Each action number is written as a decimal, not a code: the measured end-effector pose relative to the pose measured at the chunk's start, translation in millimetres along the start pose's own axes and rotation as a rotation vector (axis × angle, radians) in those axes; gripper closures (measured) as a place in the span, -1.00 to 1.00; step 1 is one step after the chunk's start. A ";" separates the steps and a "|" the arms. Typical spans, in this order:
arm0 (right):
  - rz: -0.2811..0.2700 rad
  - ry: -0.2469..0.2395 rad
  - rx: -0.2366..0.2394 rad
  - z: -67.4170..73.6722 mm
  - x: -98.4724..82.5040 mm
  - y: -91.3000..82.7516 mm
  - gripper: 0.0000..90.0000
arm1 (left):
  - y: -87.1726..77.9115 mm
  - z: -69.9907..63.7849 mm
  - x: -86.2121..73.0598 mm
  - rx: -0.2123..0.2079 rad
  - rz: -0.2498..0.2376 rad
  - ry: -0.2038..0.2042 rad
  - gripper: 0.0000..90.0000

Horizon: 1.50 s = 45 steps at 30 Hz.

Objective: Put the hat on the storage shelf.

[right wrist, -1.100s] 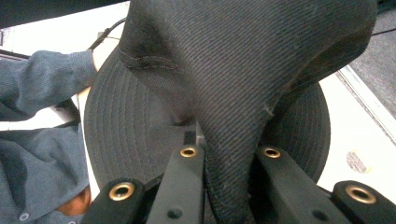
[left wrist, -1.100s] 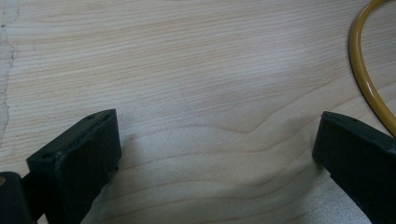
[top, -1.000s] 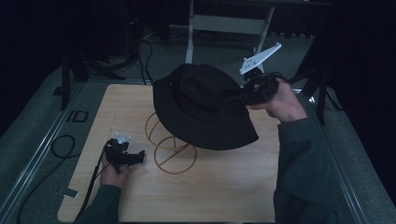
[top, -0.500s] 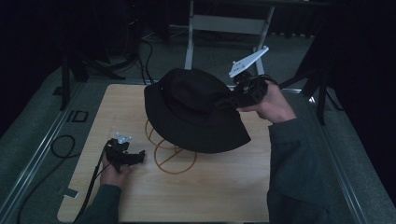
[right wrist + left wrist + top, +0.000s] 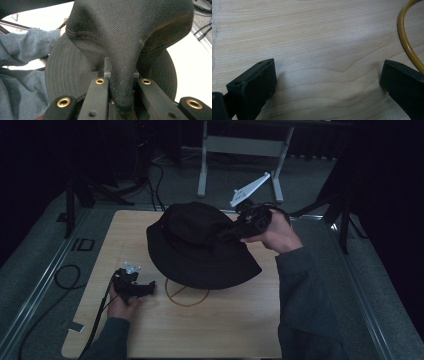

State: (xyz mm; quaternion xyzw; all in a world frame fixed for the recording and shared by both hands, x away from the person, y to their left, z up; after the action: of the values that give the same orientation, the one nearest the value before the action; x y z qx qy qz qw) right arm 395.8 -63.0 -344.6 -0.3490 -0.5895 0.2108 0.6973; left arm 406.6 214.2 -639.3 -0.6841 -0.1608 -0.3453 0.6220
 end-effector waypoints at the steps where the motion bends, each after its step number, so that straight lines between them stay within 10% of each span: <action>1: 0.001 0.000 0.007 1.3 1.1 1.4 0.89 | 0.0 0.1 0.0 0.001 0.000 0.001 -0.97; 22: 0.085 -0.005 0.022 2.8 0.1 43.0 0.74 | 0.2 -0.2 0.3 0.000 -0.003 -0.002 -0.97; 35: 0.156 0.055 0.011 -1.5 -6.6 66.2 0.00 | 0.3 -0.2 0.5 0.001 -0.005 -0.002 -0.97; 45: 0.139 0.072 -0.112 -11.0 -6.1 62.0 -0.34 | -0.3 1.0 -0.3 0.006 -0.005 -0.012 -0.97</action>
State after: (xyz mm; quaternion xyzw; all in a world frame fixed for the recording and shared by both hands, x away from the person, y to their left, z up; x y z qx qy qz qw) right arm 412.4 -28.5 -395.0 -0.4347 -0.5492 0.2125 0.6813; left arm 406.4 215.2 -639.3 -0.6838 -0.1672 -0.3423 0.6223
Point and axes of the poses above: each handheld gripper's, and its own axes: y roughly forward along the jaws, x roughly out of its top, z roughly to its left, the point moved 10 cm from there along y, roughly forward along the jaws, and after that the axes turned 1 degree about z, right-handed, at the moved point
